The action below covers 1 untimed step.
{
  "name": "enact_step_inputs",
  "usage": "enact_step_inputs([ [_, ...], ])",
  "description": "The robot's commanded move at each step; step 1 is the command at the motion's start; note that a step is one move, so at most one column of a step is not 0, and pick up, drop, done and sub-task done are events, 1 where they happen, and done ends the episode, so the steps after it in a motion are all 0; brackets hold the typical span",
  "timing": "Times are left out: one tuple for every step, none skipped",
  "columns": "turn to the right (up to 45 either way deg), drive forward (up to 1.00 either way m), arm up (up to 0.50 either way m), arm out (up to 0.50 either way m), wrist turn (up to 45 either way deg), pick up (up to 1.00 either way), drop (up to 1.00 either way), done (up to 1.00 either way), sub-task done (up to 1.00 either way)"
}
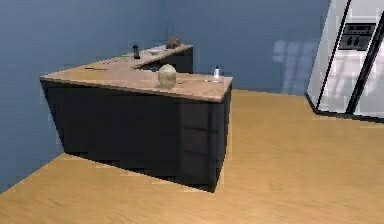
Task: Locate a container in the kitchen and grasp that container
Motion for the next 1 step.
enact_step_inputs([
  [0.0, 0.15, 0.00, 0.00, 0.0, 0.00, 0.00, 0.00, 0.00],
])
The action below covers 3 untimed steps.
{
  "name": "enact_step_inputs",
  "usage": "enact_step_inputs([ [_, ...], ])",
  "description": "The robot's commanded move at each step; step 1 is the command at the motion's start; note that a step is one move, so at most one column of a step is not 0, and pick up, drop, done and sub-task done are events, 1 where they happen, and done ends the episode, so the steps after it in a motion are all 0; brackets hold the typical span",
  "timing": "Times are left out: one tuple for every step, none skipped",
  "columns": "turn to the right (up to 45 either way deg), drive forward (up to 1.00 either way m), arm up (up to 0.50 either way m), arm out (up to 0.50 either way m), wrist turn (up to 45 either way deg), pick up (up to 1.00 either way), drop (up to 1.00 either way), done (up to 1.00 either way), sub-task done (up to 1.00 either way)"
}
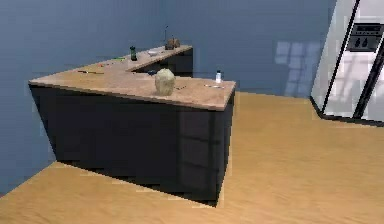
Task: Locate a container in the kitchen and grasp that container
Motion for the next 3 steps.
enact_step_inputs([
  [45.0, 0.00, 0.00, 0.00, 0.0, 0.00, 0.00, 0.00, 0.00],
  [39.0, 0.00, 0.00, 0.00, 0.0, 0.00, 0.00, 0.00, 0.00],
  [0.0, 0.20, 0.00, 0.00, 0.0, 0.00, 0.00, 0.00, 0.00],
])
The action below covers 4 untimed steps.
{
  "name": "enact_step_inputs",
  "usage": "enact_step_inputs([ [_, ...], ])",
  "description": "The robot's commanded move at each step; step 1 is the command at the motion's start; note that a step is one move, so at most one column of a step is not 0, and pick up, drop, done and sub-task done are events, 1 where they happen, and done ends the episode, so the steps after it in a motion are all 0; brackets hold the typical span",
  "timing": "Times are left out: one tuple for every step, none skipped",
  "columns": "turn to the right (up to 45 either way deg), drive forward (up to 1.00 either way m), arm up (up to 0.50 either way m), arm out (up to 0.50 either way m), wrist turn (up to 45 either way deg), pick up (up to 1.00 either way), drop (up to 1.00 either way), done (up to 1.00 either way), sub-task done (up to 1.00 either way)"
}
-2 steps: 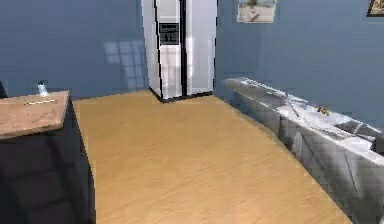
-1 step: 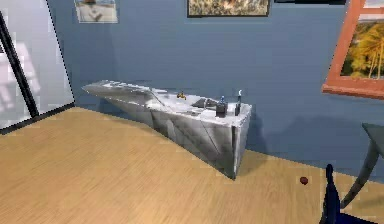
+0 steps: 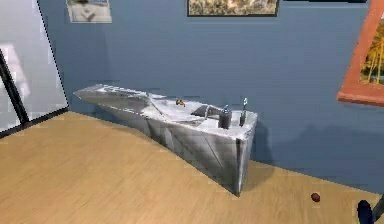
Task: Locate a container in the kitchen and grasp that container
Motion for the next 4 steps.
enact_step_inputs([
  [45.0, 0.00, 0.00, 0.00, 0.0, 0.00, 0.00, 0.00, 0.00],
  [36.0, 0.00, 0.00, 0.00, 0.0, 0.00, 0.00, 0.00, 0.00],
  [0.0, 0.35, 0.00, 0.00, 0.0, 0.00, 0.00, 0.00, 0.00],
  [-45.0, 0.00, 0.00, 0.00, 0.0, 0.00, 0.00, 0.00, 0.00],
])
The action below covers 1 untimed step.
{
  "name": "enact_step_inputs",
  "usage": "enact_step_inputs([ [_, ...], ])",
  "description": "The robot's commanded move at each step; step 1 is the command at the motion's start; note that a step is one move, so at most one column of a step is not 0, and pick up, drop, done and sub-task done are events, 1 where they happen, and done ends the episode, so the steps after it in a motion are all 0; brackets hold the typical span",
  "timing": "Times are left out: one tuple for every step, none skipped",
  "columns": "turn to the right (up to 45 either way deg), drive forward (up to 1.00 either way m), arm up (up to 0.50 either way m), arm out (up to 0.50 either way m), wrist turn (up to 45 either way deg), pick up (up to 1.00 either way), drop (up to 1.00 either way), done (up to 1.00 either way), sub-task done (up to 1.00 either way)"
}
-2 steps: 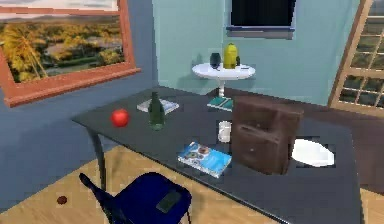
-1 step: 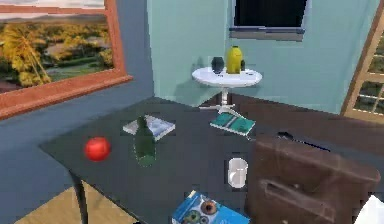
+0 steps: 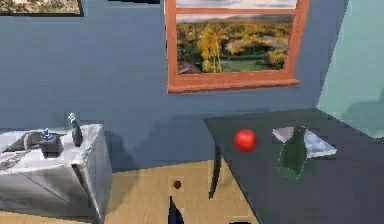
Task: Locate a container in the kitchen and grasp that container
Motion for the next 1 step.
enact_step_inputs([
  [-24.0, 0.00, 0.00, 0.00, 0.0, 0.00, 0.00, 0.00, 0.00],
])
